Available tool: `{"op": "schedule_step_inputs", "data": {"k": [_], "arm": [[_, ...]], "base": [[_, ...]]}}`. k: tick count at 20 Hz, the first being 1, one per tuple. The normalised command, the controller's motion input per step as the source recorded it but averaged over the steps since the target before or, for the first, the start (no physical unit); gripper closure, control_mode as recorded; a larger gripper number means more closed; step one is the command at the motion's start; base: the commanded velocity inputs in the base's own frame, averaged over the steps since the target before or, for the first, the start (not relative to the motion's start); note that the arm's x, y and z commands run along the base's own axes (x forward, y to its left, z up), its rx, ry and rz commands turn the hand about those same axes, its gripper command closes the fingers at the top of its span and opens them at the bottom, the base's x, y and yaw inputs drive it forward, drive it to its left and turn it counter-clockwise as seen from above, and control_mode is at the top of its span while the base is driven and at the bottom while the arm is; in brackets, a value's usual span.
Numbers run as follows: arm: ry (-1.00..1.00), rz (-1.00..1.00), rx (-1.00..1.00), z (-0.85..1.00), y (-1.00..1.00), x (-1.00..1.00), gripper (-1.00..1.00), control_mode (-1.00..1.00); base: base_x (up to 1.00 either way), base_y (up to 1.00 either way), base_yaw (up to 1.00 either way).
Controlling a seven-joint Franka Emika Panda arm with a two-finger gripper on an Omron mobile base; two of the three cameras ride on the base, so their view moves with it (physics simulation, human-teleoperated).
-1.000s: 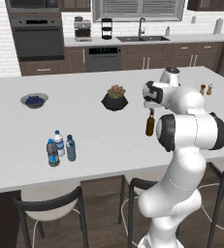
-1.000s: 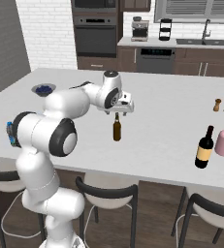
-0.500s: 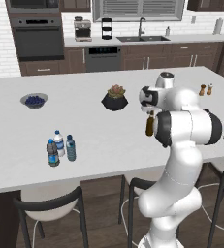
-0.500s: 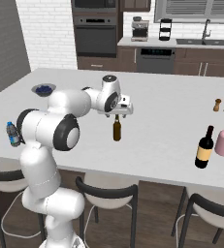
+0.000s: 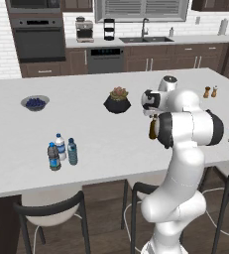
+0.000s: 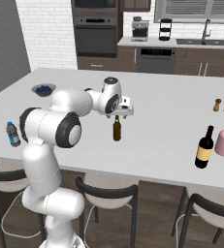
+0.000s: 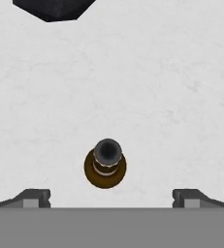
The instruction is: Move the plastic bottles in the middle to the plastics group, and the glass bottles in the middle to the glass group.
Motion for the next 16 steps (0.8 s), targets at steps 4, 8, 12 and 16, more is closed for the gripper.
{"op": "schedule_step_inputs", "data": {"k": [4,8,12,16], "arm": [[-0.05,0.00,0.01,-0.10,0.00,0.14,-1.00,-1.00],[-0.08,0.01,0.01,-0.08,0.01,0.12,-1.00,-1.00],[-0.07,0.02,0.03,-0.11,0.02,0.12,-1.00,-1.00],[-0.03,0.01,0.03,-0.10,0.00,0.08,-1.00,-1.00]], "base": [[0.00,0.00,0.00],[0.00,0.00,0.00],[0.00,0.00,0.00],[0.00,0.00,0.00]]}}
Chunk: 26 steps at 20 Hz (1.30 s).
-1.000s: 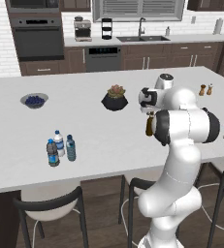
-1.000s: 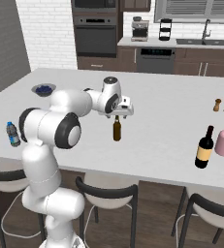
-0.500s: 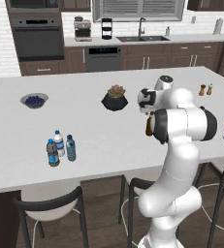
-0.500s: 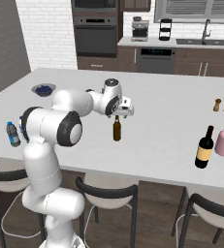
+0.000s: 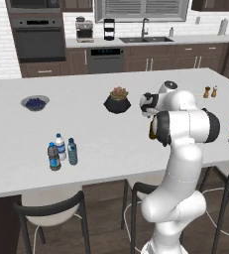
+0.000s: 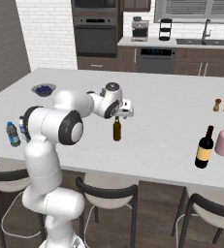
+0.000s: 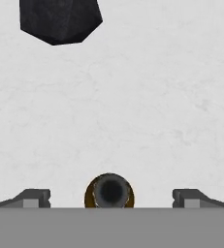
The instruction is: Move the plastic bottles in the middle to the plastics group, and the glass bottles in the middle to the glass group.
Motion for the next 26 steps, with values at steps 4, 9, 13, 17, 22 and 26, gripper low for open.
{"op": "schedule_step_inputs", "data": {"k": [4,9,13,17,22,26], "arm": [[0.00,0.00,0.00,-0.17,0.00,0.08,-1.00,-1.00],[-0.04,0.00,0.00,-0.11,0.00,0.12,-1.00,-1.00],[-0.06,0.00,0.00,-0.03,0.00,0.09,-1.00,-1.00],[-0.04,0.01,0.00,-0.15,0.00,0.00,1.00,-1.00],[-0.07,0.03,0.00,-0.20,0.00,0.00,1.00,-1.00],[-0.05,0.01,0.00,-0.10,-0.03,0.01,1.00,-1.00]], "base": [[0.00,0.00,0.00],[0.00,0.00,0.00],[0.00,0.00,0.00],[0.00,0.00,0.00],[0.00,0.00,0.00],[0.00,0.00,0.00]]}}
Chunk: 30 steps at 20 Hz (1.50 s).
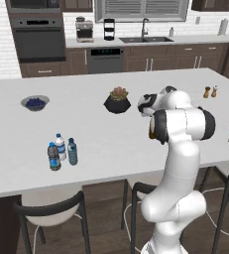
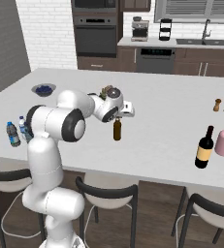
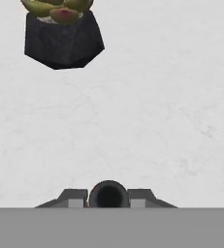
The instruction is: Move the plastic bottles in the middle to the plastics group, and the glass bottles in the middle to the glass group.
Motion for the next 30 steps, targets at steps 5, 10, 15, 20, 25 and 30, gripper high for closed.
{"op": "schedule_step_inputs", "data": {"k": [5,10,15,20,25,30], "arm": [[0.03,0.00,0.02,0.30,-0.35,-0.37,1.00,-1.00],[0.00,0.00,0.00,0.49,-0.61,-0.60,1.00,-1.00],[0.00,0.00,0.00,0.37,-0.77,-0.64,1.00,-1.00],[0.00,0.00,0.00,0.28,-0.89,-0.57,1.00,-1.00],[0.00,0.00,0.00,0.07,-0.93,-0.61,1.00,-1.00],[0.00,-0.14,0.00,-0.02,-0.82,-0.32,1.00,-1.00]], "base": [[0.00,0.00,0.00],[0.00,0.00,0.00],[0.00,0.00,0.00],[0.00,0.00,0.00],[0.00,0.00,0.00],[0.00,0.00,0.00]]}}
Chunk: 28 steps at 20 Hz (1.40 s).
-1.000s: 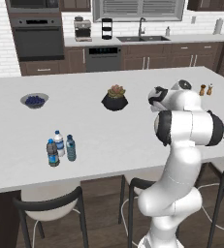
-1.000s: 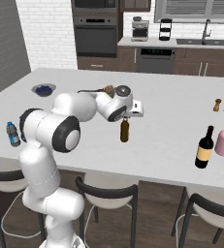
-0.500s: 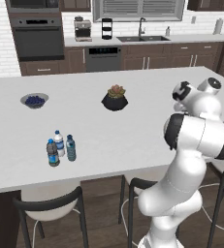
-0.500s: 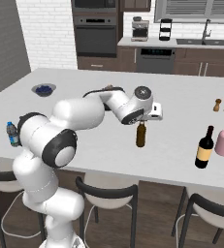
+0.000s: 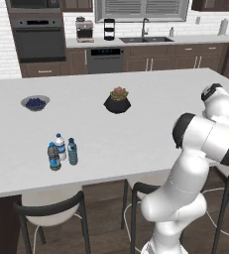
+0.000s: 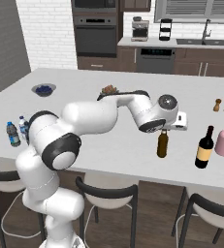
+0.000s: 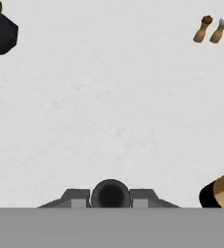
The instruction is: Move the plastic bottles in the middle to the plastics group, and the glass bottles in the middle to the glass group.
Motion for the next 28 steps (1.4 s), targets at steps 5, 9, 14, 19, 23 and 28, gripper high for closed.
{"op": "schedule_step_inputs", "data": {"k": [5,9,14,19,23,28], "arm": [[0.00,-0.19,-0.01,-0.09,-0.48,-0.09,1.00,-1.00],[0.00,-0.16,0.00,-0.04,-0.33,0.00,1.00,-1.00],[0.00,-0.12,0.00,-0.12,-0.30,-0.03,1.00,-1.00],[0.00,-0.08,-0.01,-0.28,-0.21,0.00,1.00,-1.00],[0.00,-0.04,-0.01,-0.28,-0.04,0.08,1.00,-1.00],[-0.05,0.00,0.00,-0.19,-0.14,0.06,1.00,-1.00]], "base": [[0.00,0.00,0.00],[0.00,0.00,0.00],[0.00,0.00,0.00],[0.00,0.00,0.00],[0.00,0.00,0.00],[0.00,0.00,0.00]]}}
